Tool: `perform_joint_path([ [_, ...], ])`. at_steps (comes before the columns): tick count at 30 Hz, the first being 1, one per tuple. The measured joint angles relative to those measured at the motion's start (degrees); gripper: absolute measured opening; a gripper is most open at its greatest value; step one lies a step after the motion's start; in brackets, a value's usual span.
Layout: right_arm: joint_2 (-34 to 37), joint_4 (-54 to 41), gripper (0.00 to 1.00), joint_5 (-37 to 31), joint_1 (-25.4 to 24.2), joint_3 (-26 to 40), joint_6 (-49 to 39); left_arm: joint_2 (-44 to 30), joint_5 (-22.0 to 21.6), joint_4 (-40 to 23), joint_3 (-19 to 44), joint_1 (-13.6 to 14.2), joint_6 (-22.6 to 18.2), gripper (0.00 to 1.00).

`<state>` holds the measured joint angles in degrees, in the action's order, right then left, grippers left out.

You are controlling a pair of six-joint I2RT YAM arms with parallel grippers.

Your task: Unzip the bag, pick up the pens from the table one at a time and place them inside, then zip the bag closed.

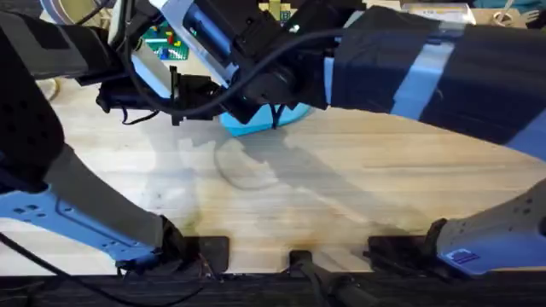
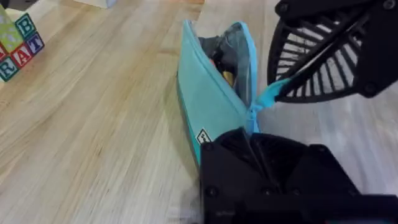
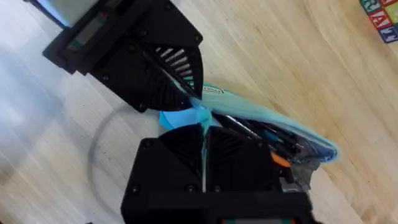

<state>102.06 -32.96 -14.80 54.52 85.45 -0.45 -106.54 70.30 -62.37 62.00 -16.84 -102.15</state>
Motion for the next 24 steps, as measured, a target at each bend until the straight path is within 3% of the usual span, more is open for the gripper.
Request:
perform_joint_path([
  [11, 0.00, -0.75, 0.031, -0.01, -0.28, 0.00, -0.02, 0.00, 0.00, 0.00, -0.02, 0.00, 0.00, 0.042],
  [24, 0.00, -2.72, 0.031, 0.81, -4.71, 0.00, -0.02, 0.00, 0.06, 0.00, -0.02, 0.13, 0.00, 0.042],
])
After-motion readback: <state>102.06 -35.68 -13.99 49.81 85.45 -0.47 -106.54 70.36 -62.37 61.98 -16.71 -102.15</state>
